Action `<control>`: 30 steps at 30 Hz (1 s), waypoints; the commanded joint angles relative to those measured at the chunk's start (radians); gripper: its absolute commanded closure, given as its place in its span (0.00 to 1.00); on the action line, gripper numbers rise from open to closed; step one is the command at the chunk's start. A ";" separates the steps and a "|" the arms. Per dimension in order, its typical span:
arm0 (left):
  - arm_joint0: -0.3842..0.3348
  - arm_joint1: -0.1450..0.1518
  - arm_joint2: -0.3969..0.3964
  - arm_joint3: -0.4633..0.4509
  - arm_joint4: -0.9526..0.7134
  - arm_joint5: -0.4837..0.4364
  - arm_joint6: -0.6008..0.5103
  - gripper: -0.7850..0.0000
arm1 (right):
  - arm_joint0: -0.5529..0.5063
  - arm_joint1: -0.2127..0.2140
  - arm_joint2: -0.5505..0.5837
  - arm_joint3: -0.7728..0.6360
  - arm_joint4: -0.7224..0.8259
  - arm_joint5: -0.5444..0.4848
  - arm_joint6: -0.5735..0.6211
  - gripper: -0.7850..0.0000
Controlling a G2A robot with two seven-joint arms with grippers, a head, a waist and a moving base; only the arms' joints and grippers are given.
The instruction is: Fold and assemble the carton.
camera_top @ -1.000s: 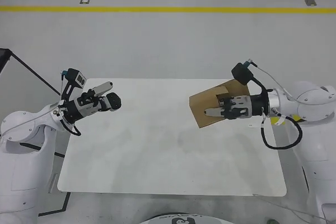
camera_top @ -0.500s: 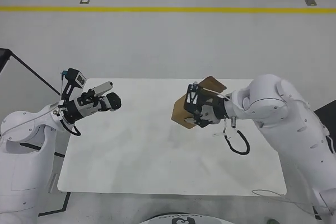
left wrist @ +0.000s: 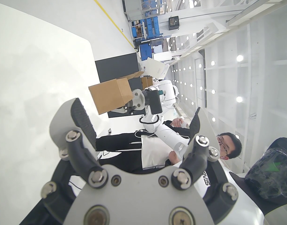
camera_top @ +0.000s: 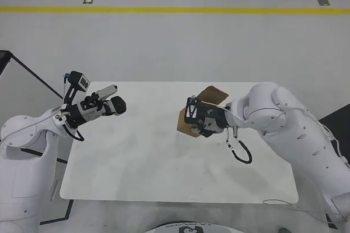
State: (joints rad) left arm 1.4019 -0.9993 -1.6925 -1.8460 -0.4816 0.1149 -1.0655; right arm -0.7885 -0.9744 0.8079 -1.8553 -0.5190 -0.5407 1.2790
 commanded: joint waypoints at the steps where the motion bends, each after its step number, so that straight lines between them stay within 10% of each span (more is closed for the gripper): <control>1: 0.000 0.000 0.000 0.000 0.000 0.000 0.000 0.00 | 0.041 -0.011 -0.064 0.022 -0.062 -0.008 -0.008 1.00; 12: 0.000 0.000 0.000 0.000 0.000 0.000 0.000 0.00 | 0.244 -0.138 -0.393 0.245 -0.227 -0.062 -0.065 1.00; 30: 0.000 0.000 0.000 0.000 0.000 0.000 0.000 0.00 | 0.224 -0.190 -0.481 0.328 -0.355 -0.046 -0.130 1.00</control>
State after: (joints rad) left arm 1.4019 -0.9993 -1.6925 -1.8460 -0.4816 0.1149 -1.0655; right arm -0.5661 -1.1563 0.3356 -1.5389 -0.8663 -0.5897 1.1565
